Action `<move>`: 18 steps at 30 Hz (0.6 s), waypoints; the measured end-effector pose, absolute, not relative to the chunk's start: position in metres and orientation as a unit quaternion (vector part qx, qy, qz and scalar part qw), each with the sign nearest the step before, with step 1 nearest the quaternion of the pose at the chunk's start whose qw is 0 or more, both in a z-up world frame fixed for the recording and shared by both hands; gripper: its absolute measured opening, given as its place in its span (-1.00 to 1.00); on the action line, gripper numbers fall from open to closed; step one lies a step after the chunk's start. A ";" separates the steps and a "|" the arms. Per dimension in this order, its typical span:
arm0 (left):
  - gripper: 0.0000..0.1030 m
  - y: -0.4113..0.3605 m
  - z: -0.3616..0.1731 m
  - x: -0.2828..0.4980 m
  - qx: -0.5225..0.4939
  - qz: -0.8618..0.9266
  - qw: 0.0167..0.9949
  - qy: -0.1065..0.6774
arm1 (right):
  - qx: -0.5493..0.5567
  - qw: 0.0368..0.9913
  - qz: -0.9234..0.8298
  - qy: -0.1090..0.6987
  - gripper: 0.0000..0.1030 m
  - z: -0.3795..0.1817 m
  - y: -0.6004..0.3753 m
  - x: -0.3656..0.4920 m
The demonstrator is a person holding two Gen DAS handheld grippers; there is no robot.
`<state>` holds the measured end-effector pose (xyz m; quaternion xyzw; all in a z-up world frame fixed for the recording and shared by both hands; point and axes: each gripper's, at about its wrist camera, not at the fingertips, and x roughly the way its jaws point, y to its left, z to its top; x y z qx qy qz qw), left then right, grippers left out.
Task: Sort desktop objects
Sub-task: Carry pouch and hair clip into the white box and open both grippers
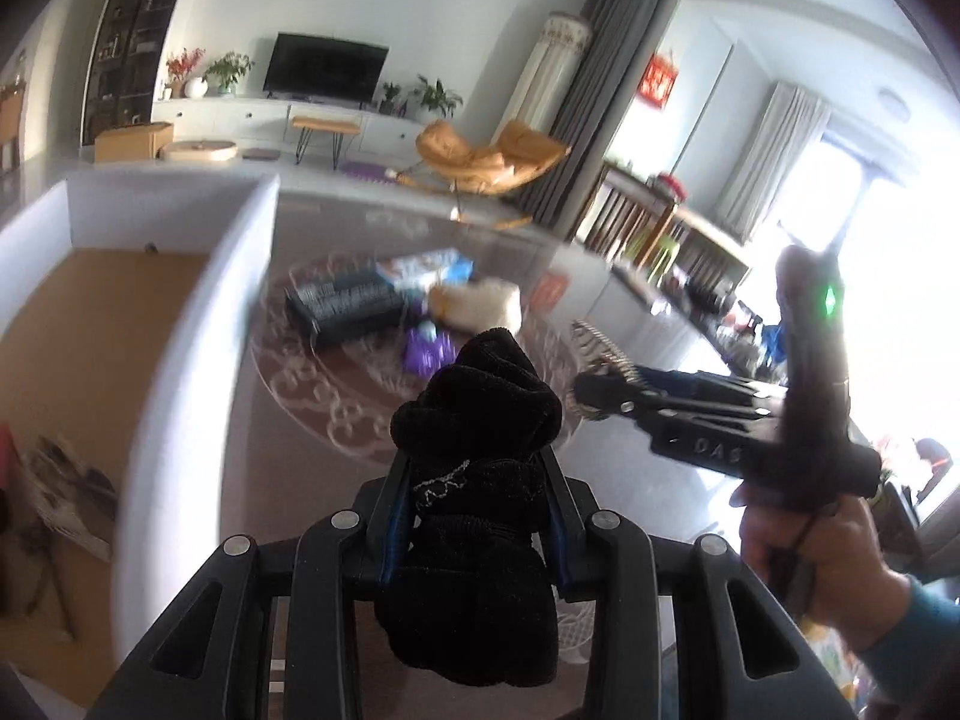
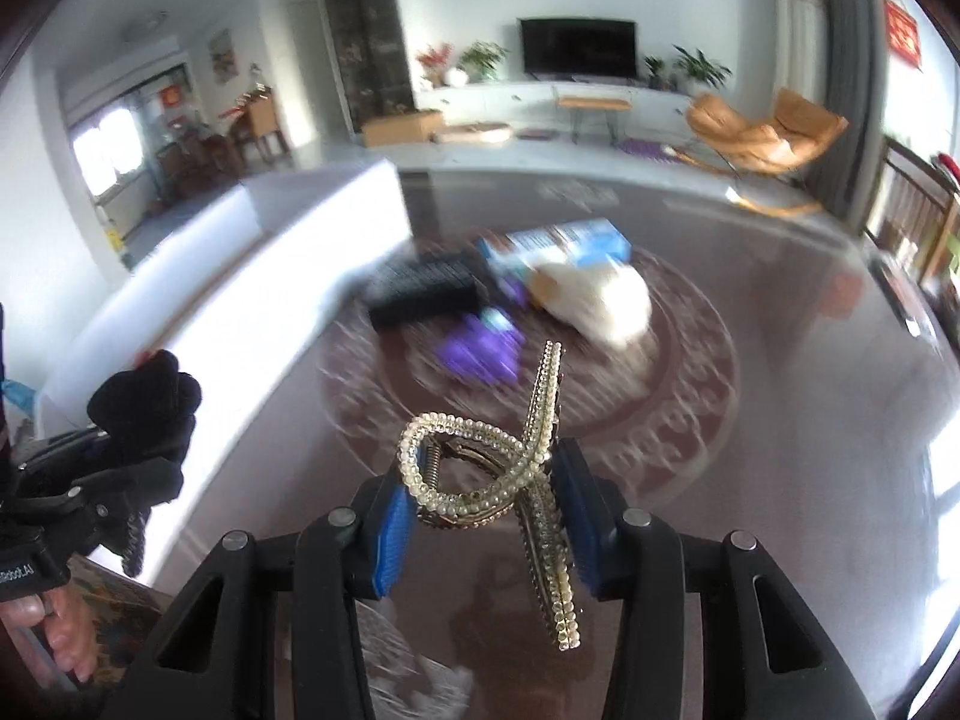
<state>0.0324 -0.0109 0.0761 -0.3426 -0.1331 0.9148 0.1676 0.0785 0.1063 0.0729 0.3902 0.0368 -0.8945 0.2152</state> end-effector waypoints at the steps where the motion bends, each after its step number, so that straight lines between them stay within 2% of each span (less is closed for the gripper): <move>1: -0.30 -0.025 0.089 0.036 -0.331 0.920 0.160 -0.134 | 0.382 0.229 -0.895 0.038 -0.13 0.084 0.094 0.079; 5: -0.30 -0.095 0.117 0.039 -0.319 0.929 0.116 -0.146 | 0.350 0.316 -0.881 0.031 -0.13 0.128 0.020 0.088; 9: -0.31 -0.171 0.118 0.036 -0.337 0.931 0.037 -0.136 | 0.339 0.406 -0.848 0.035 -0.13 0.139 -0.062 0.107; 15: -0.30 -0.251 0.085 0.033 -0.391 0.908 -0.044 -0.145 | 0.372 0.474 -0.794 0.075 -0.13 0.099 -0.157 0.134; 17: -0.25 -0.270 0.063 0.032 -0.426 0.888 -0.072 -0.156 | 0.398 0.478 -0.777 0.095 -0.11 0.076 -0.177 0.137; 18: -0.21 -0.275 0.054 0.032 -0.441 0.880 -0.084 -0.158 | 0.408 0.477 -0.772 0.100 -0.03 0.069 -0.181 0.137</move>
